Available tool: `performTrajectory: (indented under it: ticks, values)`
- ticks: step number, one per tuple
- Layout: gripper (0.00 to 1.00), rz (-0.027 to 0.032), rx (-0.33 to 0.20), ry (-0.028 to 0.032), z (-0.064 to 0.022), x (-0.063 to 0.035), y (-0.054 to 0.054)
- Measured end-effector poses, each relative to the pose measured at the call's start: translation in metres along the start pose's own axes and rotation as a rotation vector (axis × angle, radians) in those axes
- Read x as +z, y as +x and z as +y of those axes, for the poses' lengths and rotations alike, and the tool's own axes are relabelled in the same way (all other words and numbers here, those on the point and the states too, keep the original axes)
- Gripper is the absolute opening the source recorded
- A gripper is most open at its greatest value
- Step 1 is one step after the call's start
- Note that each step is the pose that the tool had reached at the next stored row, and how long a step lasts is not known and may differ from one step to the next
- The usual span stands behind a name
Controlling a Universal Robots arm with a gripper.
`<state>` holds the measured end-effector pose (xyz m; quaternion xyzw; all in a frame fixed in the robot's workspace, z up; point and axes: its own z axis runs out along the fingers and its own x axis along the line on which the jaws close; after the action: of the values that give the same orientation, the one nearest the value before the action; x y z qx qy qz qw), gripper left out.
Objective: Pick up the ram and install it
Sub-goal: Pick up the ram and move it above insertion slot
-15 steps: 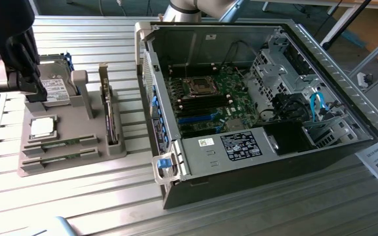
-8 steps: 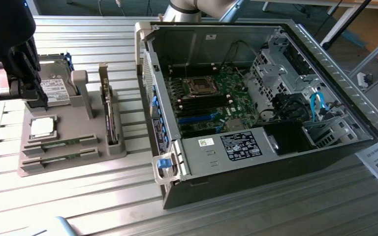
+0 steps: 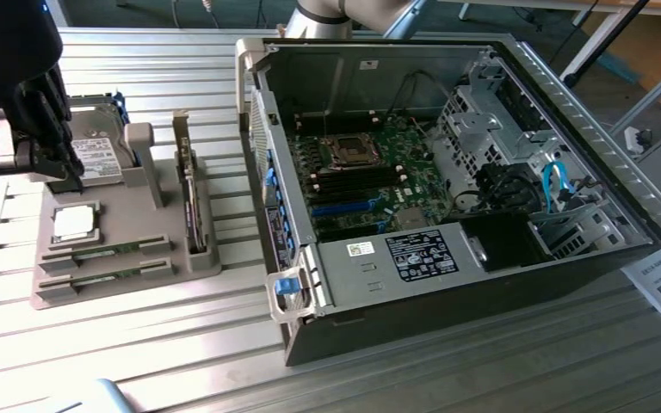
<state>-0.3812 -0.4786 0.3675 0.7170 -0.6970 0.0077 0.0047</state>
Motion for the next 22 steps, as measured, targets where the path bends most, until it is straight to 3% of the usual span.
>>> performTrajectory:
  ticks: [9, 10, 11, 22]
  values:
    - [0.25, 0.0000, 0.000, 0.0000, 0.0000, 0.0000, 0.000]
    - [0.31, 0.0000, 0.000, 0.0000, 0.0000, 0.0000, 0.000]
    - [0.31, -0.0002, 0.000, 0.0002, 0.0000, 0.0005, 0.000]
    - [0.31, 0.0001, 0.000, -0.0001, 0.0003, 0.0170, 0.006]
